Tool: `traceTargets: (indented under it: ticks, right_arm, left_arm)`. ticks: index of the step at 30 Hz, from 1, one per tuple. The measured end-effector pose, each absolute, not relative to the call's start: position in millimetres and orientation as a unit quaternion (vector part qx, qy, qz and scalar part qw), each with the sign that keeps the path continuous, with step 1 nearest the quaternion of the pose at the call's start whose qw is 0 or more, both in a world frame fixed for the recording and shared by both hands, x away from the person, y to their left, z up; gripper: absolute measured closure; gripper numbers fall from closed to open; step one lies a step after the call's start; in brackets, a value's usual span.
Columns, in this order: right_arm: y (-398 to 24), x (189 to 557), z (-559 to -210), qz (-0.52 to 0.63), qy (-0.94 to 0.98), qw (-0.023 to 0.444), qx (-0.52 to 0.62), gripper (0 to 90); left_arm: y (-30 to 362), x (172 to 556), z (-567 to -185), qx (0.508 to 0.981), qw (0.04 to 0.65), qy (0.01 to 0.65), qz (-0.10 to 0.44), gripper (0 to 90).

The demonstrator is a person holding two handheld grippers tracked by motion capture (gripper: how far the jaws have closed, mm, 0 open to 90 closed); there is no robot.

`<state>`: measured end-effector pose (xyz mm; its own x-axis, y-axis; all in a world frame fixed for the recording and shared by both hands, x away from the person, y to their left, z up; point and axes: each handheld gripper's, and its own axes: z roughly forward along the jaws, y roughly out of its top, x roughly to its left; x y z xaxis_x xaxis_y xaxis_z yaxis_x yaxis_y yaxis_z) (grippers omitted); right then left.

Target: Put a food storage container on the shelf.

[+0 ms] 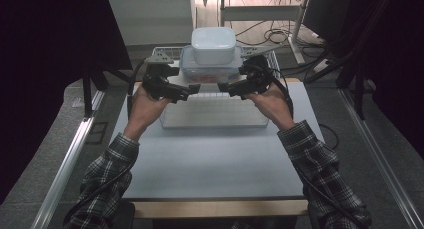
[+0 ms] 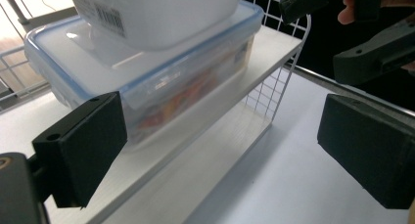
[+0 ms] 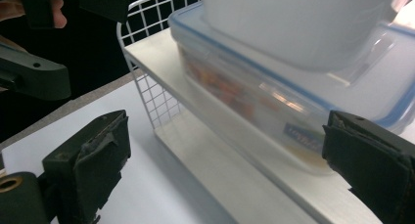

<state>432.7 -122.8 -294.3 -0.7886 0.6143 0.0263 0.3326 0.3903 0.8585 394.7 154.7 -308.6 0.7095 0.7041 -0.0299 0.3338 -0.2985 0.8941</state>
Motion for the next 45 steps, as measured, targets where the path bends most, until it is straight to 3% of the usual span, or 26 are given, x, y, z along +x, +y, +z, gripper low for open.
traceTargets:
  ticks: [29, 45]
  right_arm:
    - [-142, 405, -354, 0.466, 0.833, 0.119, 0.274, 2.7]
    - [-154, 387, -382, 0.462, 0.836, 0.131, 0.267, 2.4]
  left_arm:
    - [156, 364, -376, 0.803, 0.462, 0.335, 0.171, 1.9]
    - [157, 344, -411, 0.804, 0.459, 0.342, 0.163, 2.0]
